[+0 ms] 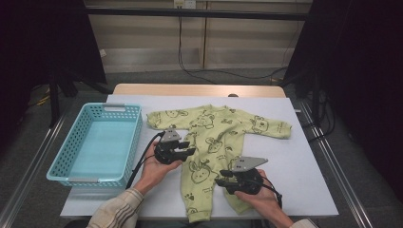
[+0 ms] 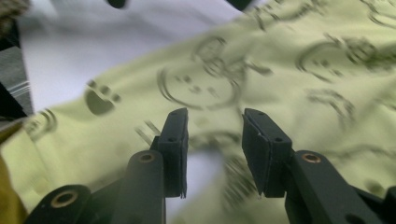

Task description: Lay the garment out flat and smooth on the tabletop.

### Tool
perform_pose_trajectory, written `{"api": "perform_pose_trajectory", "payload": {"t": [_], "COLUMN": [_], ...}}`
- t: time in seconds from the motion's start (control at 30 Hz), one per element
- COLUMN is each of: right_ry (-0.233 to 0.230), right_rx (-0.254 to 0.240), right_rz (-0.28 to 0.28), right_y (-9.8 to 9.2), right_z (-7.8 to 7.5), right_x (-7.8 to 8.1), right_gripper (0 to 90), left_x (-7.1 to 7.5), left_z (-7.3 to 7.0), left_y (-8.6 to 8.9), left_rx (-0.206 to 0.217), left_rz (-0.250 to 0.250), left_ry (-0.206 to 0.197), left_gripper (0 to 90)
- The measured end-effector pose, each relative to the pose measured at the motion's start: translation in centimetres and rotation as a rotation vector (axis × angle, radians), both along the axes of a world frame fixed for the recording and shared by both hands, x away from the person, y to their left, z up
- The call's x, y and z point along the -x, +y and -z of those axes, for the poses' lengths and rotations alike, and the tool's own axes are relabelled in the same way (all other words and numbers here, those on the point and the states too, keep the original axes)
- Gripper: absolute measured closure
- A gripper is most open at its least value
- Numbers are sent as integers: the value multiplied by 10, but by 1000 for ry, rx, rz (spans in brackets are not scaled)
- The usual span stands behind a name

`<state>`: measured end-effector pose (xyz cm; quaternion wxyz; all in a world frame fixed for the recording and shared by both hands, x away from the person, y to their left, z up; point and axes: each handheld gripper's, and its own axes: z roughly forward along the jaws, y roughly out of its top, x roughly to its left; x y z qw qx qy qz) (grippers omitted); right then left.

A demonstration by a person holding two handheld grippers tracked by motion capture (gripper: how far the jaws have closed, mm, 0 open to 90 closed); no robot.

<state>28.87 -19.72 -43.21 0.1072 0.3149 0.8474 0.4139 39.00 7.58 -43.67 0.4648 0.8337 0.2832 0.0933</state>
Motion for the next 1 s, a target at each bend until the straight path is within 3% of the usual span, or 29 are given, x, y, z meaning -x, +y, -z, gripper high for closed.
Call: {"api": "perform_pose_trajectory", "payload": {"t": [0.07, 0.13, 0.27, 0.37, 0.43, 0.6, 0.63, 0.7, 0.8, 0.9, 0.97, 1.0], "right_ry": [7, 7, 31, 28, 27, 40, 45, 47, 60, 33, 15, 12], "right_rx": [13, 50, 114, 125, 111, 100, 92, 82, 38, 13, -5, -10], "right_rz": [12, 19, 13, 21, 17, -5, -4, 3, 4, 48, 83, 105], "right_y": [-5, -7, -7, -6, -7, -8, -9, -12, -18, -27, -37, -42], "right_z": [2, 4, 13, 12, 11, 8, 7, 7, 5, 0, -3, -4], "right_x": [1, 2, 3, 4, 6, 15, 18, 22, 24, 24, 22, 20], "right_gripper": [610, 612, 638, 763, 821, 828, 824, 805, 717, 641, 645, 646], "left_x": [7, 15, 32, 41, 46, 61, 65, 68, 72, 78, 79, 78], "left_z": [0, 0, 1, 2, 1, 6, 7, 9, 10, 11, 13, 13], "left_y": [2, 3, 1, 2, 4, 8, 9, 8, 5, 1, 0, 1], "left_rx": [0, 14, -23, -7, -32, -26, -30, -57, -53, -61, -76, -113], "left_rz": [15, 39, 72, 86, 104, 119, 129, 159, 178, 211, 226, 244], "left_ry": [1, 33, 12, 1, 0, 17, 31, 17, 24, 21, 29, 20], "left_gripper": [579, 576, 509, 470, 446, 420, 420, 433, 464, 510, 533, 536]}}
